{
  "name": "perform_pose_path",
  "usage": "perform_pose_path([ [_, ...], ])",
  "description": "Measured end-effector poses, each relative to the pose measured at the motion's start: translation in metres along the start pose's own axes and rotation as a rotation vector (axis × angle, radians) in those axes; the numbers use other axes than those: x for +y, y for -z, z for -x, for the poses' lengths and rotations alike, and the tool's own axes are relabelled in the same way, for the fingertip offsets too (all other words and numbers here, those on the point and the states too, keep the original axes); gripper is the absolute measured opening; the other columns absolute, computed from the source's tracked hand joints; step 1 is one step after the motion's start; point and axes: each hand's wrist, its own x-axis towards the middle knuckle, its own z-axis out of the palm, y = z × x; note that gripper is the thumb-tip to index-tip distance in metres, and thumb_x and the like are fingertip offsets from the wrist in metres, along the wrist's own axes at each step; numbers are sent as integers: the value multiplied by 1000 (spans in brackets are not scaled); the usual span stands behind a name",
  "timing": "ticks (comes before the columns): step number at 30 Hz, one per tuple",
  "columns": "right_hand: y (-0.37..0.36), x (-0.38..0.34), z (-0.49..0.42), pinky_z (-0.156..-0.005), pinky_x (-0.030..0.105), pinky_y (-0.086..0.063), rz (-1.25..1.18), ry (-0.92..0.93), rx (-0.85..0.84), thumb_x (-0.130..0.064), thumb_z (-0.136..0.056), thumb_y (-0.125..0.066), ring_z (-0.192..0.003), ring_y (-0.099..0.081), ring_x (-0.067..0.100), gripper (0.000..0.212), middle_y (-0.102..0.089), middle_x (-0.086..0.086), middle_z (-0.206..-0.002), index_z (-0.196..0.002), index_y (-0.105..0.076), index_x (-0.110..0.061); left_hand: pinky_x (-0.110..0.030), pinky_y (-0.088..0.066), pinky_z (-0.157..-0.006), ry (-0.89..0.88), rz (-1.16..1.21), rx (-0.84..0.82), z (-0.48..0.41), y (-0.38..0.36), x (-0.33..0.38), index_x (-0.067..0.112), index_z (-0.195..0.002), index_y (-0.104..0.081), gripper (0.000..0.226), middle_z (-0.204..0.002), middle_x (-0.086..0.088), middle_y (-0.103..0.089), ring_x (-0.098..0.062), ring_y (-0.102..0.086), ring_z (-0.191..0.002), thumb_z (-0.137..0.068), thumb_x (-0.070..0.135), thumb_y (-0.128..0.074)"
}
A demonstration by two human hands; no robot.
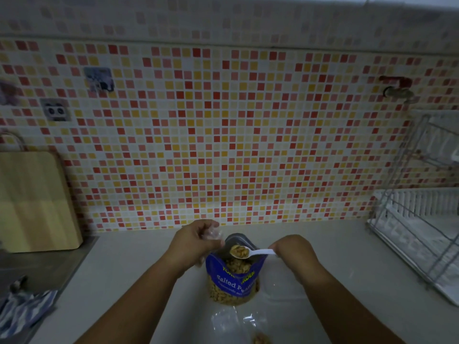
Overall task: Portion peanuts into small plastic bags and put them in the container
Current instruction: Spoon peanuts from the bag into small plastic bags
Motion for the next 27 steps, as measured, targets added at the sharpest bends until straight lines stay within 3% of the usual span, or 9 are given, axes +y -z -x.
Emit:
perform_pose_path([
  [4,22,-4,0,-87,28,-44,270,22,-29,-20,-95,-44,-94,-51,18,35,-52,6,-104,-127,-54,-11,-12,-47,-69,-54,-190,-28,-1,-7,3,26,-113,-61,49,-109,4,-62,-11,-59,-97,-69,18,-81],
  [6,35,-6,2,-96,28,-43,371,4,-25,-21,-97,-42,-99,-50,18,35,-50,7,-108,-129,-51,-11,-6,-40,-63,-90,-301,-47,0,-12,7,25,-117,-59,52,-107,8,-58,-8,-55,-96,-69,21,-80],
  [12,50,-18,2,-97,29,-42,600,68,-65,-22,-97,-41,-95,-44,18,39,-50,10,-128,-135,-44,-16,-20,-47,-76,-156,-497,-76,0,-26,14,24,-114,-61,48,-109,5,-65,-10,-58,-94,-69,21,-78],
  [15,49,-22,6,-89,28,-43,647,110,-71,-20,-97,-40,-91,-45,18,37,-47,7,-105,-132,-47,-16,-26,-51,-82,-165,-540,-78,0,-32,17,25,-115,-60,48,-111,5,-63,-12,-58,-98,-71,24,-77],
  [19,39,-31,13,-79,28,-43,563,185,-42,-15,-94,-40,-69,-45,16,38,-48,5,-88,-131,-50,-17,-34,-54,-85,-168,-520,-92,-2,-41,18,26,-105,-63,40,-106,4,-66,-13,-60,-96,-68,22,-78],
  [21,28,-30,15,-81,31,-49,387,307,56,-15,-92,-45,-79,-54,21,32,-60,5,-96,-119,-61,-15,-32,-55,-81,-177,-502,-97,-3,-44,17,26,-102,-63,37,-100,5,-67,-13,-61,-92,-69,23,-78],
  [23,20,-26,22,-85,31,-49,182,491,195,-15,-91,-47,-94,-59,22,26,-67,3,-104,-105,-70,-16,-19,-50,-71,-201,-469,-61,-3,-46,16,25,-103,-63,35,-93,9,-64,-9,-59,-85,-71,26,-77],
  [25,15,-25,31,-86,30,-46,239,738,385,-16,-91,-49,-96,-55,20,25,-69,-1,-103,-101,-72,-20,-8,-42,-61,-206,-382,-3,-3,-44,16,25,-101,-63,33,-87,13,-61,-3,-57,-79,-71,25,-77],
  [27,14,-25,35,-77,32,-50,361,1022,637,-16,-81,-53,-83,-57,20,23,-70,-4,-86,-90,-74,-21,-6,-44,-60,-172,-231,28,-2,-41,16,25,-95,-64,28,-85,14,-64,1,-58,-77,-71,21,-78],
])
